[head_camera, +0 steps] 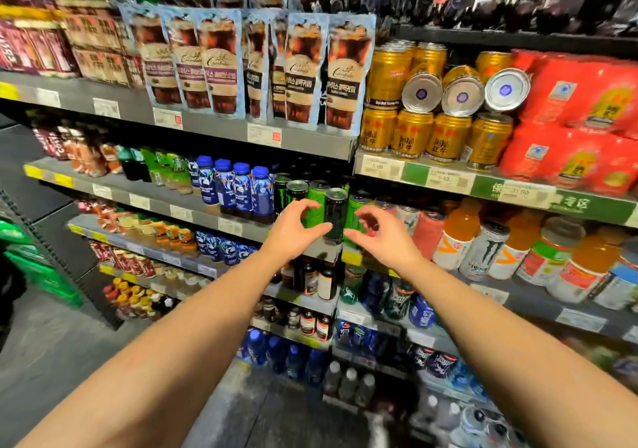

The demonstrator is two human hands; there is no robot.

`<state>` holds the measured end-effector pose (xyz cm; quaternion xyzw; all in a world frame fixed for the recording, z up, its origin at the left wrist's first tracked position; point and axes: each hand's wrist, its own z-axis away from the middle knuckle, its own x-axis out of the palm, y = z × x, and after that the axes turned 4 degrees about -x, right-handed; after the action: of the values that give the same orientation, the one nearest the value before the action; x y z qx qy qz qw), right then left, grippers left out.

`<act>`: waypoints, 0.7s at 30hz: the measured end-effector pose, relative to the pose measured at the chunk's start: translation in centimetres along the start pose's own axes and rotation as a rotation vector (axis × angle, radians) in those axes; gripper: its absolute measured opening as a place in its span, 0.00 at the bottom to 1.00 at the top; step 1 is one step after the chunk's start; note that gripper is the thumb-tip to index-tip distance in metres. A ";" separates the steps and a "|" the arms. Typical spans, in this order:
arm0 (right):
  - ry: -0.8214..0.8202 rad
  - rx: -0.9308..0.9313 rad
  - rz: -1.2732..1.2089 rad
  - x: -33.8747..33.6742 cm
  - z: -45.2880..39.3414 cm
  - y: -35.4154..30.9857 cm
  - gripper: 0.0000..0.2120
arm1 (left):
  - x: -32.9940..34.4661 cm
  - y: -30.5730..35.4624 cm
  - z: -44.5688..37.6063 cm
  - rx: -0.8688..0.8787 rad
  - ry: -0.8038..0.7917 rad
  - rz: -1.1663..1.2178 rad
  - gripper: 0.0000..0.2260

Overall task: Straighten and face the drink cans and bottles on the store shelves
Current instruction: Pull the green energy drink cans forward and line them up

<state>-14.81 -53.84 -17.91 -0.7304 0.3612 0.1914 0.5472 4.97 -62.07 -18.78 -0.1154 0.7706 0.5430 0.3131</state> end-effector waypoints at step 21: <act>0.187 0.152 -0.081 8.4 -6.2 3.1 0.37 | 4.2 -5.8 -7.1 -0.037 0.048 0.239 0.27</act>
<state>-12.24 -62.78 -23.63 -0.7154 0.3943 0.0723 0.5723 2.16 -70.05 -24.21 -0.0412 0.7760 0.5877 0.2253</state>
